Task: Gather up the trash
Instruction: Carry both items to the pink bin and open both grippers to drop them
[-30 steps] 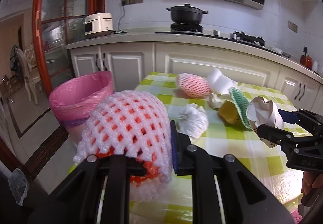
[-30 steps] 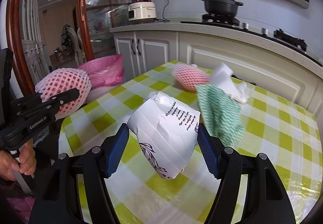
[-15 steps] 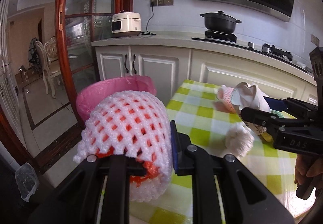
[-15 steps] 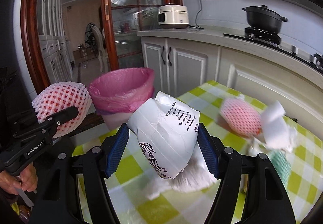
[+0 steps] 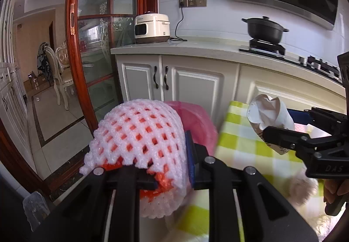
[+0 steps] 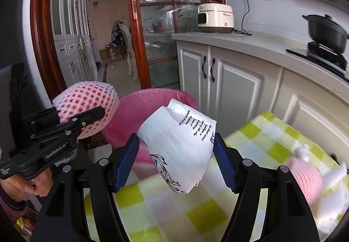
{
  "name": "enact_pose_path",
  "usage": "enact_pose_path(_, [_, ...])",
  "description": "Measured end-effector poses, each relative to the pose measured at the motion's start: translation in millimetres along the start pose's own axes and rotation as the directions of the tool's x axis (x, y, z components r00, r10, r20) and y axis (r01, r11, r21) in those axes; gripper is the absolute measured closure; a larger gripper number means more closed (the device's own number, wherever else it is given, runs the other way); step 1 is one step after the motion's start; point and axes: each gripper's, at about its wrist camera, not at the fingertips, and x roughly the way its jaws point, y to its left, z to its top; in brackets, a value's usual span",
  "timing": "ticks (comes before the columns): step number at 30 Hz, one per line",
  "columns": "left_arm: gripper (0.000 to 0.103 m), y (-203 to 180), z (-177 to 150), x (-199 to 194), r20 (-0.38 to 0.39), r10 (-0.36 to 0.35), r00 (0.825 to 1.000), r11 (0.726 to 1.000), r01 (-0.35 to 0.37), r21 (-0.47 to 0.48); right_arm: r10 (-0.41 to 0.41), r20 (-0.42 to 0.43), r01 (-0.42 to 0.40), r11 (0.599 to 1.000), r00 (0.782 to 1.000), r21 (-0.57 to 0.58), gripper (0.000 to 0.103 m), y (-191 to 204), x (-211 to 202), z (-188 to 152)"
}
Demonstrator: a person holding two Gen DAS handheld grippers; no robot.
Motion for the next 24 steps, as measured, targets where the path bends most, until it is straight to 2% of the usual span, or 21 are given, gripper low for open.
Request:
enact_pose_path(5, [0.083, 27, 16, 45, -0.026, 0.003, 1.0, 1.0, -0.002, 0.001, 0.035, -0.012, -0.035, 0.999, 0.999, 0.006, 0.037, -2, 42, 24])
enact_pose_path(8, [0.074, 40, 19, 65, -0.035, -0.025, 0.999, 1.0, 0.025, 0.0, 0.054, -0.024, -0.054, 0.998, 0.998, -0.007, 0.037, 0, 68, 35])
enact_pose_path(10, [0.045, 50, 19, 78, -0.036, -0.023, 0.999, 1.0, 0.022, -0.011, 0.066, -0.033, -0.066, 0.998, 0.997, -0.016, 0.037, 1, 86, 42])
enact_pose_path(12, [0.033, 61, 16, 87, -0.031, -0.012, 0.999, 0.999, 0.011, -0.04, 0.078, -0.042, -0.079, 0.997, 0.996, -0.013, 0.037, 1, 101, 45])
enact_pose_path(15, [0.033, 78, 12, 99, -0.049, -0.023, 0.999, 0.996, 0.019, -0.086, 0.095, -0.056, -0.095, 0.995, 0.994, -0.004, 0.037, -1, 117, 45])
enact_pose_path(18, [0.027, 93, 5, 96, -0.042, -0.042, 0.998, 0.989, 0.036, -0.14, 0.1, -0.068, -0.1, 0.995, 0.993, 0.004, 0.037, -4, 130, 43])
enact_pose_path(19, [0.024, 96, 4, 95, -0.036, -0.049, 0.998, 0.988, 0.043, -0.149, 0.106, -0.074, -0.105, 0.994, 0.992, 0.011, 0.037, -5, 133, 42])
enact_pose_path(24, [0.024, 96, 2, 90, -0.028, -0.023, 0.999, 0.987, 0.018, -0.157, 0.116, -0.085, -0.115, 0.993, 0.99, 0.019, 0.036, -8, 142, 41])
